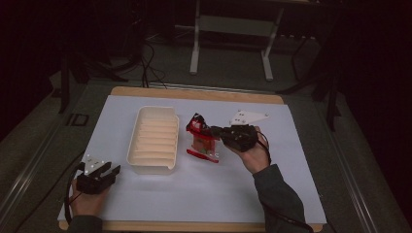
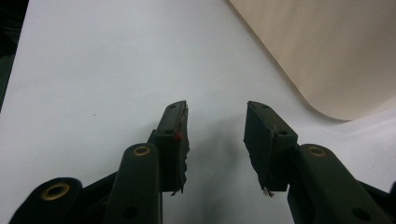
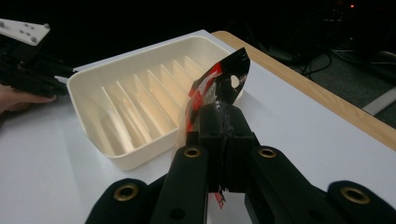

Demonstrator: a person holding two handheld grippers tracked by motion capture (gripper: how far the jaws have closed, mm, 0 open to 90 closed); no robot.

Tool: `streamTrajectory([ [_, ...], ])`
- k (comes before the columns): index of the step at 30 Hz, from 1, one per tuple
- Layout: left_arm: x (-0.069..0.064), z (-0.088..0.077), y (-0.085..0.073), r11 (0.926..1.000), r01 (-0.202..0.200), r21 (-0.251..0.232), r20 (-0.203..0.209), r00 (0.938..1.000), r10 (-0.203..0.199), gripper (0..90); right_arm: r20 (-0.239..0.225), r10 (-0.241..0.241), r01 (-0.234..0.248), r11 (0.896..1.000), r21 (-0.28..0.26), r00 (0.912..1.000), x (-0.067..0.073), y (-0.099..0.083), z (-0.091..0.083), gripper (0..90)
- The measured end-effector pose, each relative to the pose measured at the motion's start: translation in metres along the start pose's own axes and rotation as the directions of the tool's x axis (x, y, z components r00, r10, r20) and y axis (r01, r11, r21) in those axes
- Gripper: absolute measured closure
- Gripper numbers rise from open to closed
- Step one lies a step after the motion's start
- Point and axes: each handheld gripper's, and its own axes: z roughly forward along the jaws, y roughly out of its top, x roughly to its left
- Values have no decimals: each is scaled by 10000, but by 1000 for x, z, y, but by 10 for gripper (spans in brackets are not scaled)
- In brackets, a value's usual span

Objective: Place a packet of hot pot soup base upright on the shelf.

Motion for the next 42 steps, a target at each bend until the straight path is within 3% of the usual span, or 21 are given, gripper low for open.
streamTrajectory([
  [22, 0, 0, 0, 10000, 1, 12, 20, 10000, -1, 597, -570, -561, 551, 9983, -194, 9968, 19, 11, 3, 888],
  [42, 0, -1, 0, 10000, 13, -81, 64, 10000, -13, 596, -928, -756, 728, 9968, -335, 9928, 27, 17, 26, 888],
])
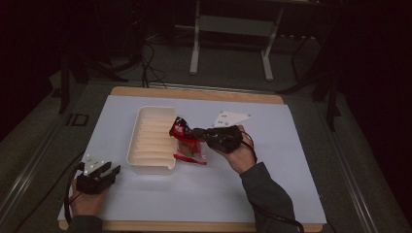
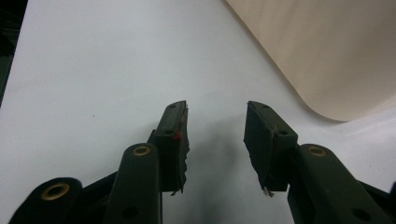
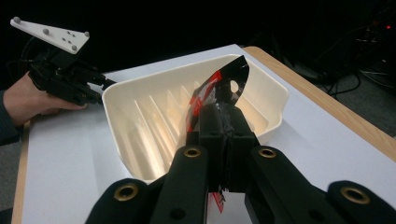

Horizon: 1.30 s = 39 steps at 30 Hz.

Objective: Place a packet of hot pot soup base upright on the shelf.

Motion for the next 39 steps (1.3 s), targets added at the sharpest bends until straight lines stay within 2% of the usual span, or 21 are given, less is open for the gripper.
streamTrajectory([
  [27, 0, 0, 0, 10000, 28, -41, 21, 10000, -28, 577, -723, -337, 335, 9994, -31, 9968, 13, 18, 48, 889],
  [39, 0, 0, 0, 10000, -15, -47, 21, 10000, 15, 577, -1050, -127, 110, 9998, -172, 9944, 19, 20, 67, 890],
])
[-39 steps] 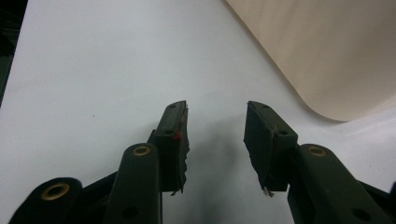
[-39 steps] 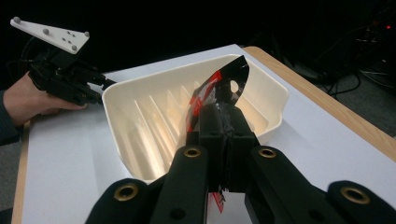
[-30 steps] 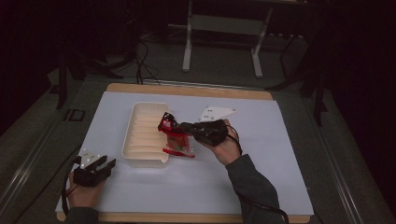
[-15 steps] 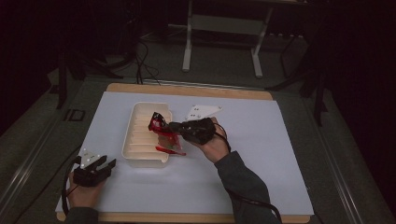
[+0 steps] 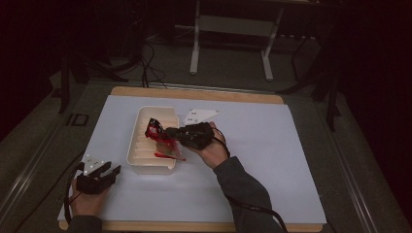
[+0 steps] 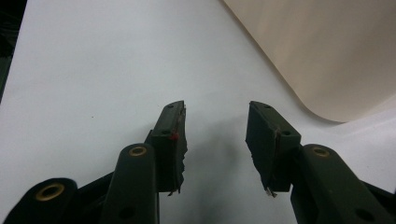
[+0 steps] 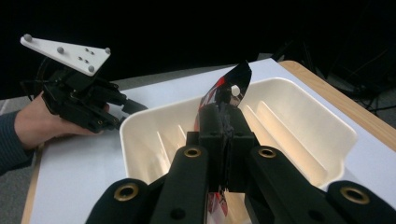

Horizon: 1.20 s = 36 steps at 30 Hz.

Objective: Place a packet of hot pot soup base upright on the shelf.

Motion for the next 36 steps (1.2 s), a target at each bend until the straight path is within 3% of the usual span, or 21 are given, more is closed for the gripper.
streamTrajectory([
  [36, 0, 0, 0, 10000, -53, 12, 8, 10000, 53, 577, -350, 432, -447, 9982, -408, 9985, 8, 6, 34, 889],
])
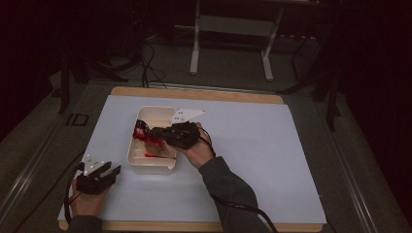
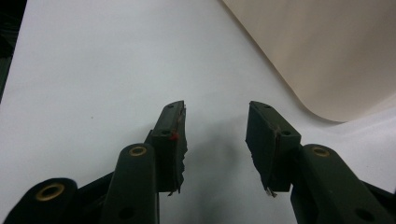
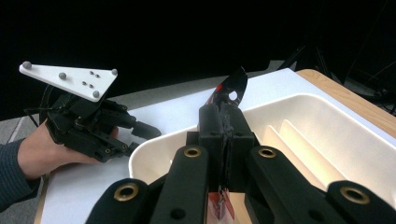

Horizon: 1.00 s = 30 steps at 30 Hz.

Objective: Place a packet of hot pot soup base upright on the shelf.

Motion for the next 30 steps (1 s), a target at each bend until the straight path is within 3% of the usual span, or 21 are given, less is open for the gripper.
streamTrajectory([
  [13, 0, 0, 0, 10000, 57, -19, 18, 10000, -57, 577, -128, 17, -15, 9999, 159, 9999, 4, -10, 12, 888],
  [25, 0, 0, 0, 10000, 40, -23, 16, 10000, -40, 576, -141, 133, -136, 9996, -230, 9998, 5, -22, 6, 892],
  [30, 0, 0, 0, 10000, 39, -9, 19, 10000, -39, 577, 30, 282, -283, 9995, 144, 9996, 1, -35, 8, 893],
])
